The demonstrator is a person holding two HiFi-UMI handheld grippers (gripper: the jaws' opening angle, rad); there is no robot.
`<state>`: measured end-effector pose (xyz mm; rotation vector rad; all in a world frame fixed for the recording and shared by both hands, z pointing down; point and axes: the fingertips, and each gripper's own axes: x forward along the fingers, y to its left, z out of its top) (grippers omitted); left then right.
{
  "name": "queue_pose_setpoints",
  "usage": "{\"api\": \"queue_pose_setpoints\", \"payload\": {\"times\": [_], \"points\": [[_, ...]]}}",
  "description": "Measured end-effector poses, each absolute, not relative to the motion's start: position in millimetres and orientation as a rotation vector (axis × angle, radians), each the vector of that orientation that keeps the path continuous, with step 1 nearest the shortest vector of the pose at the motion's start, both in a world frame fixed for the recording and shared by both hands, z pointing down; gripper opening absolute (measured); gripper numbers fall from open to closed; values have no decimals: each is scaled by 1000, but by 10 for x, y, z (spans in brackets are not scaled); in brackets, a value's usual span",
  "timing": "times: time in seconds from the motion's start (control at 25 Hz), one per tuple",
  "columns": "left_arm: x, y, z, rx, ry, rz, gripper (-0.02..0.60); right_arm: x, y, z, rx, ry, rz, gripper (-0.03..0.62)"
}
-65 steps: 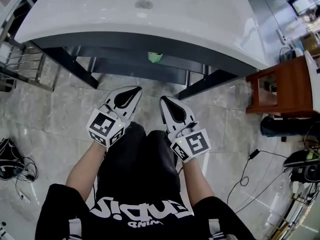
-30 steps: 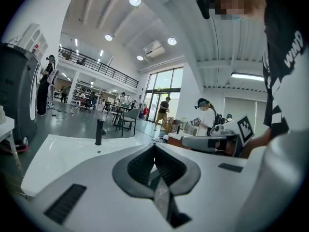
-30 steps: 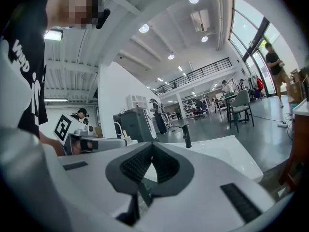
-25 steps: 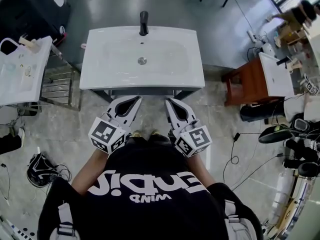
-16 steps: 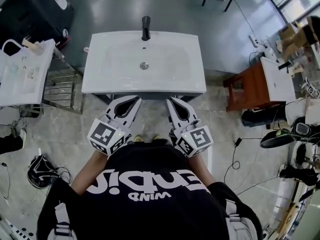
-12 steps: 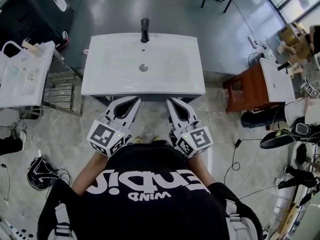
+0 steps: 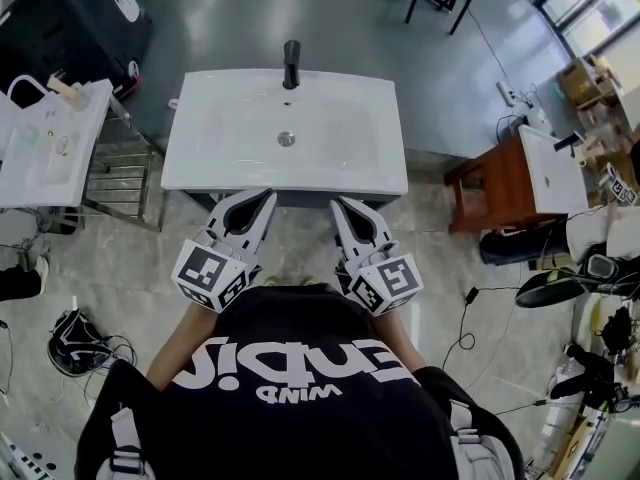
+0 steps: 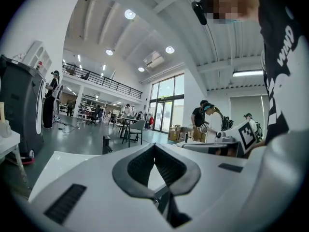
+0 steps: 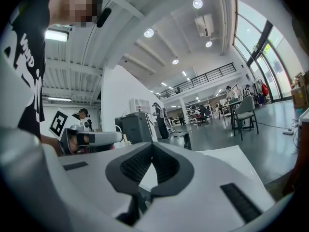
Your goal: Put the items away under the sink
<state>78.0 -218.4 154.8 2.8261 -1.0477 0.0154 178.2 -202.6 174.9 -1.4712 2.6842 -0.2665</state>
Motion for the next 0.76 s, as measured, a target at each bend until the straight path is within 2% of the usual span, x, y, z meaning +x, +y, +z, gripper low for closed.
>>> {"api": "queue_pose_setpoints", "payload": {"times": [0.76], "points": [[903,-2065,1624,2807,-1090,3,20,1907,-1919,1815,-1448,2698,-270,18]]}}
